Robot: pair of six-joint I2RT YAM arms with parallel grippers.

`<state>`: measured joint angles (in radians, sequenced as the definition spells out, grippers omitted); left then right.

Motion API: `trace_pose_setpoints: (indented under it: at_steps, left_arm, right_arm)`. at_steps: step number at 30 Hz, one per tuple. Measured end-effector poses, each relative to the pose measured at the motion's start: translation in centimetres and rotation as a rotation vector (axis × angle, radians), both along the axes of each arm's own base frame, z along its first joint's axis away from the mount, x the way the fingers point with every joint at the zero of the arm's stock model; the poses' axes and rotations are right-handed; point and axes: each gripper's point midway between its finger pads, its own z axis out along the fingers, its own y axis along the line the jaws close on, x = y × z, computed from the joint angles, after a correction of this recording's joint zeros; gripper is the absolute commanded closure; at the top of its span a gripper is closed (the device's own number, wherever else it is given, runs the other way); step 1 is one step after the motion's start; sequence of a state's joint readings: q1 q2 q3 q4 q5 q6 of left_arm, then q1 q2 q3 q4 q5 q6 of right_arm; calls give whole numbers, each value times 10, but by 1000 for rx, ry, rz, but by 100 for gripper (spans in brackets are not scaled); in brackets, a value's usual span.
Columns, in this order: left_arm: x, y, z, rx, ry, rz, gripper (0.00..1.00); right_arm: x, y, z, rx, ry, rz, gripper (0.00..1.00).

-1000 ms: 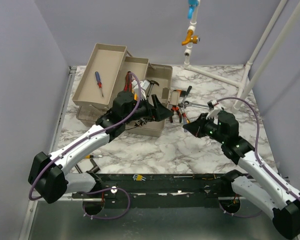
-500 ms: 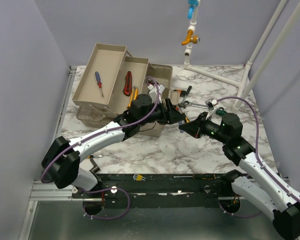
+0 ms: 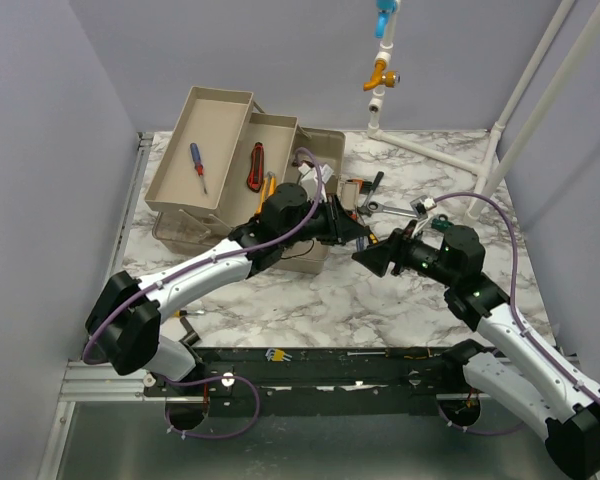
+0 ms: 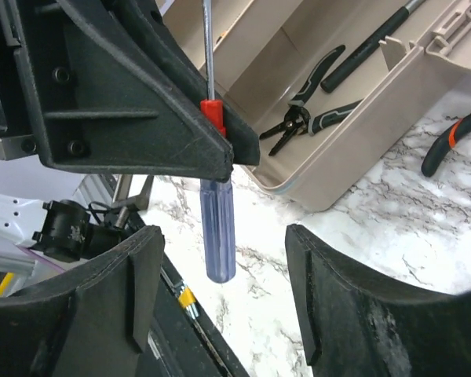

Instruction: Pack the tool kit

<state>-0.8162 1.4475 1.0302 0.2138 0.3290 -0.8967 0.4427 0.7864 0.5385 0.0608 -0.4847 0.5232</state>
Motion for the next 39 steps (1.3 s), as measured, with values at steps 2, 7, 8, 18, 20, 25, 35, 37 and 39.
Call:
trace_pose_setpoints:
  at_steps: [2, 7, 8, 18, 20, 25, 35, 37, 39]
  left_arm:
    - [3, 2, 2, 32, -21, 7, 100]
    - [23, 23, 15, 174, -97, 76, 100]
    - [29, 31, 23, 202, -115, 98, 100]
    - [106, 162, 134, 485, -377, 474, 100]
    - [118, 193, 140, 561, -398, 549, 100]
    - [148, 258, 145, 746, -408, 689, 100]
    - [206, 341, 75, 1018, -222, 773, 100]
    - [215, 343, 56, 1047, -181, 758, 100]
    - [222, 342, 38, 1072, -144, 734, 100]
  right_arm:
    - [0, -1, 1, 0, -2, -4, 27]
    - [1, -7, 12, 11, -43, -46, 27]
    - [1, -9, 15, 15, -56, -59, 27]
    - [3, -29, 30, 12, -87, -175, 27]
    - [7, -33, 27, -3, -71, -210, 28]
    - [24, -49, 17, -58, -10, -339, 30]
    - [35, -71, -18, -160, 109, -480, 30]
    - [38, -75, -23, -172, 123, -510, 30]
    - [42, -79, -31, -194, 152, -543, 31]
